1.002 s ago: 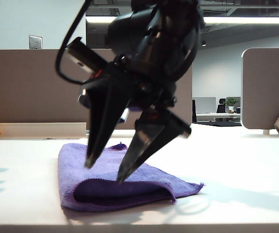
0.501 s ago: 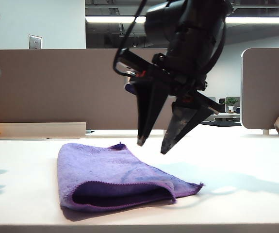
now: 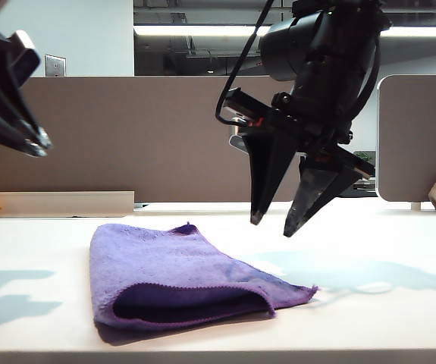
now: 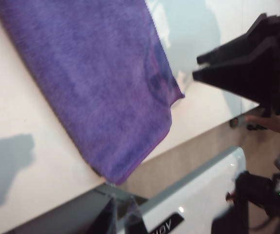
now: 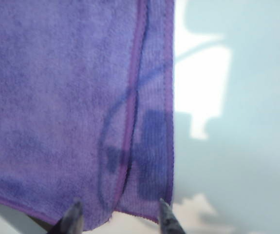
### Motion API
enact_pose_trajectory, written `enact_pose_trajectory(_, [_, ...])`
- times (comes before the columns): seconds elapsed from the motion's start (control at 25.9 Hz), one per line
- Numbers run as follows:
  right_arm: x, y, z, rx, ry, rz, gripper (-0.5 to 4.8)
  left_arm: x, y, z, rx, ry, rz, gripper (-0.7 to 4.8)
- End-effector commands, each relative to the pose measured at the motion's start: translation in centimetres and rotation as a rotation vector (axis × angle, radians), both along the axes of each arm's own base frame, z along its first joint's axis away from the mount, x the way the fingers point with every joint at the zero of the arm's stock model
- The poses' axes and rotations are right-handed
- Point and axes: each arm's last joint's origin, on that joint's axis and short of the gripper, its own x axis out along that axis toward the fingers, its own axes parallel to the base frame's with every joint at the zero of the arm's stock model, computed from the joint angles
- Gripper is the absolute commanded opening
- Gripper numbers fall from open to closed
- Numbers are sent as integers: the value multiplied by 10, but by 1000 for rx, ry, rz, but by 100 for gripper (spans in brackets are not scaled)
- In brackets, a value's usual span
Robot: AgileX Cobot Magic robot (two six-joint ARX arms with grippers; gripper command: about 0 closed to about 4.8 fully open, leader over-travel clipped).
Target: Fold the bottom of the cloth upward, then fold it vertically to form a square shape.
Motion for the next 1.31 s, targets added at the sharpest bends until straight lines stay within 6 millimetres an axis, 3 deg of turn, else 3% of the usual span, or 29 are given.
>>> enact_pose_trajectory(0.04, [-1,1,0,37,35,15,203,1,-14,2,33,-24,49,32])
enact_pose_trajectory(0.15, [-2,0,1,71,72,21,203,0,-25,2,56,-39,49,84])
enact_pose_trajectory(0.27, [-1,-2,0,98,99,20,204,5,-39,-5,51,-14,25,90])
enact_pose_trajectory(0.46, [-2,-6,0,75,113,20,275,18,-47,-23,71,56,29,90])
enact_pose_trajectory(0.89, [0,-15,-3,-2,102,12,275,21,-47,-28,121,50,62,90])
enact_pose_trajectory(1.31, [4,-12,-23,-33,174,23,275,16,-44,-32,184,81,49,90])
